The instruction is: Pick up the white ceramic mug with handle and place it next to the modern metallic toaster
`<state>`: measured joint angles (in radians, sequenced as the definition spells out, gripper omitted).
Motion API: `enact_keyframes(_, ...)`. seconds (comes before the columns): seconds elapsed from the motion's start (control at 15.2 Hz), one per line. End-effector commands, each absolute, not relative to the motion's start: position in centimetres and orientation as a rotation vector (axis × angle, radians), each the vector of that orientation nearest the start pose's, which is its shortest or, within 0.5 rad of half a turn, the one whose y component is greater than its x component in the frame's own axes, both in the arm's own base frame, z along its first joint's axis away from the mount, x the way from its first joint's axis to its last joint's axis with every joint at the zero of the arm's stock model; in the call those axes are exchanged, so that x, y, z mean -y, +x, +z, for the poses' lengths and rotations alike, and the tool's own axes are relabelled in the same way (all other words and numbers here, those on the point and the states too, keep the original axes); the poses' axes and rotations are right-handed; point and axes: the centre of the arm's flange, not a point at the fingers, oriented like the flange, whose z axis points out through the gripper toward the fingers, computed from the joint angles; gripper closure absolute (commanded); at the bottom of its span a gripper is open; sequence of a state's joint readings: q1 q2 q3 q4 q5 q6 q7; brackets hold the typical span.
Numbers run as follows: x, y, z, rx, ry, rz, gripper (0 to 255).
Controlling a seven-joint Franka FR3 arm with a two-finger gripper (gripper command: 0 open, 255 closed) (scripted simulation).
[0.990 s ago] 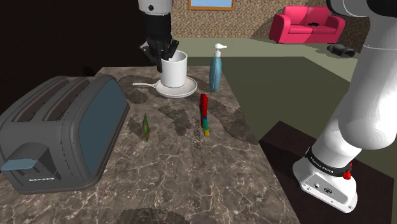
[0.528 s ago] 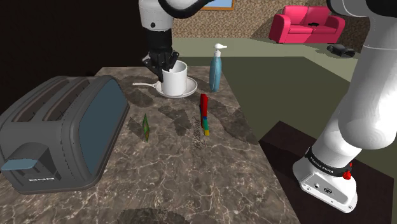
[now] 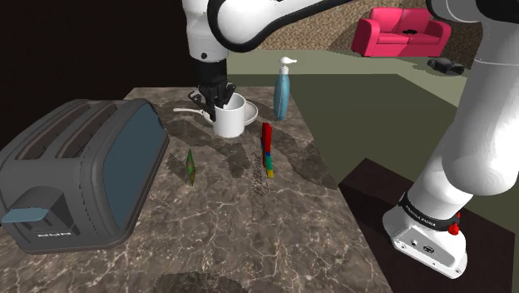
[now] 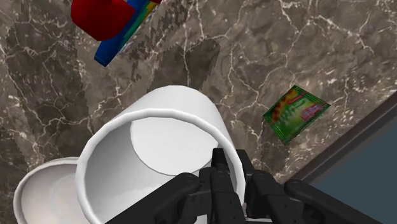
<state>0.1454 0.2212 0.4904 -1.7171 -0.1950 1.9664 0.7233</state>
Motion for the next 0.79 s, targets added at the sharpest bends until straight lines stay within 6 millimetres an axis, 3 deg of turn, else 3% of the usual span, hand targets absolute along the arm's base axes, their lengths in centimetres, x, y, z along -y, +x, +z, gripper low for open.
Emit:
enact_keyframes(0.0, -34.5, 52.4, 46.3, -0.048, -3.163, -0.149, 255)
enact_keyframes(0.73, -34.5, 52.4, 40.5, -0.048, -3.163, -0.149, 255)
